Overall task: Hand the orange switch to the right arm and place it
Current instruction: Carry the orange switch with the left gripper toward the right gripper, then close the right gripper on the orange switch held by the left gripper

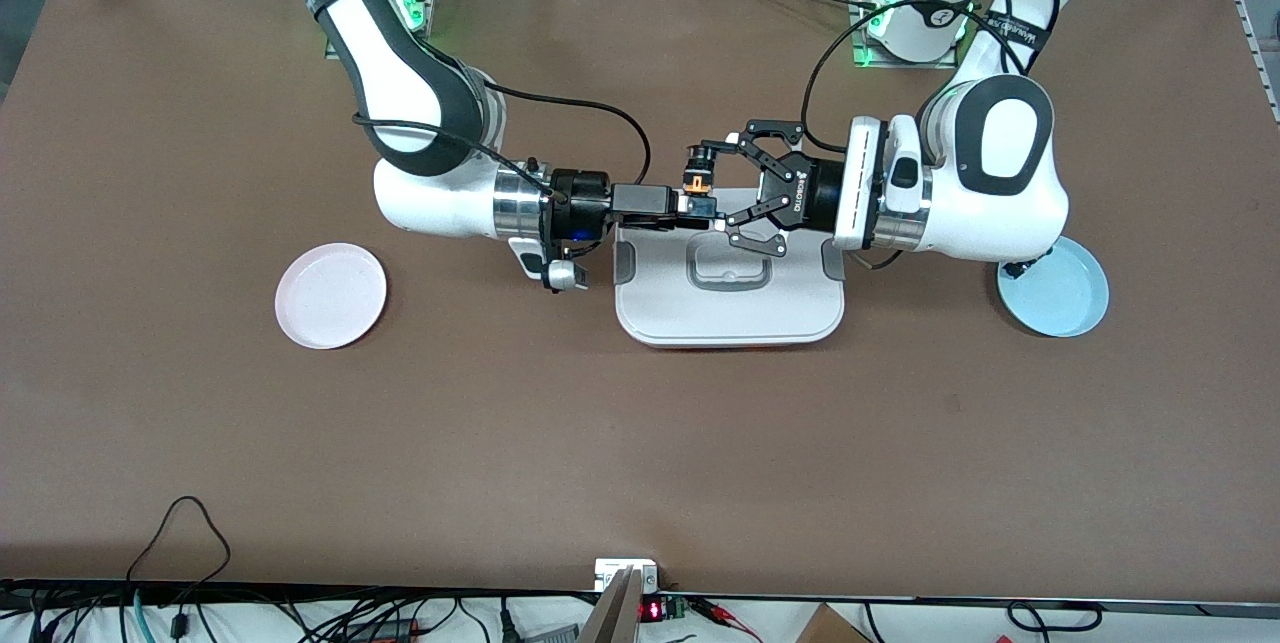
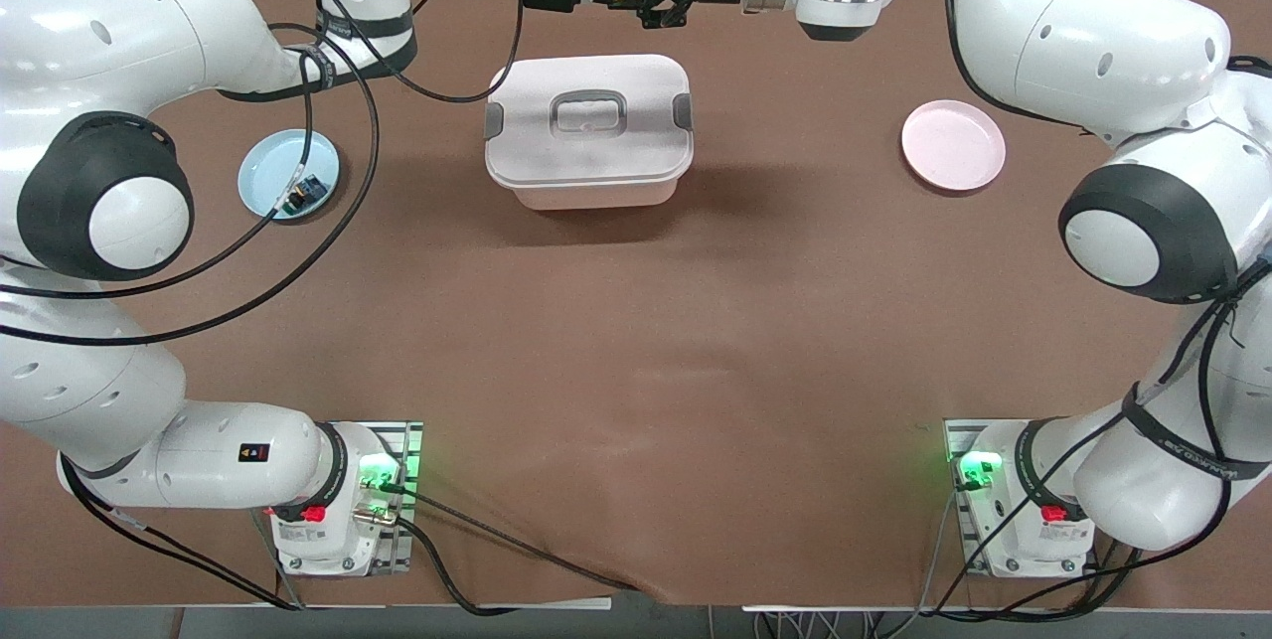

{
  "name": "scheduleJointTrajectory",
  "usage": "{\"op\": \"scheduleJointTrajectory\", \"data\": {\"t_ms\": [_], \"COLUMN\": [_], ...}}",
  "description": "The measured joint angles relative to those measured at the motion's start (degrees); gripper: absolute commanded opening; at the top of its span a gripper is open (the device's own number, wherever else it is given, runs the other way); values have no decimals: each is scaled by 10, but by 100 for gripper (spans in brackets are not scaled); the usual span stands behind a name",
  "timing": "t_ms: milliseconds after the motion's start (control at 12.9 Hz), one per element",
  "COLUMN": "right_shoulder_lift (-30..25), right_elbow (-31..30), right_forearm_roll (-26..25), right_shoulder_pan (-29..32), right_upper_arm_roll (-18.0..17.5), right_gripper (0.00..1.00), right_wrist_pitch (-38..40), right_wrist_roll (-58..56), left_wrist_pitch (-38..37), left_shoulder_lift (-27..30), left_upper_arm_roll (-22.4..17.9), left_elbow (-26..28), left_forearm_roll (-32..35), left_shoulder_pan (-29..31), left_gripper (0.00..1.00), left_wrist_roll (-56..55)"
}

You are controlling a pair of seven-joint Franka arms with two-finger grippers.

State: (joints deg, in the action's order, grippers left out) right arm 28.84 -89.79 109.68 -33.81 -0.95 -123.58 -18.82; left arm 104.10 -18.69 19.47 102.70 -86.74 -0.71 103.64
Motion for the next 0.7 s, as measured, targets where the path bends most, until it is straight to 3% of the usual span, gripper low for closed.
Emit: {"op": "scheduleJointTrajectory", "data": {"t_ms": [695], "right_shoulder_lift": [-26], "right_elbow": [-22], "right_forearm_roll": [0], "right_shoulder_pan": [4], "right_upper_arm_roll": [0], "right_gripper": [99], "right_wrist_pitch": [0], "right_wrist_roll": [2], "left_wrist_pitch": [5], "left_shoulder_lift": [0], "left_upper_arm_roll": [6], "left_elbow": [0], "left_forearm_roll": [-11], "left_shoulder_pan": [0], "left_gripper": [0], "left_wrist_roll": [-1]}}
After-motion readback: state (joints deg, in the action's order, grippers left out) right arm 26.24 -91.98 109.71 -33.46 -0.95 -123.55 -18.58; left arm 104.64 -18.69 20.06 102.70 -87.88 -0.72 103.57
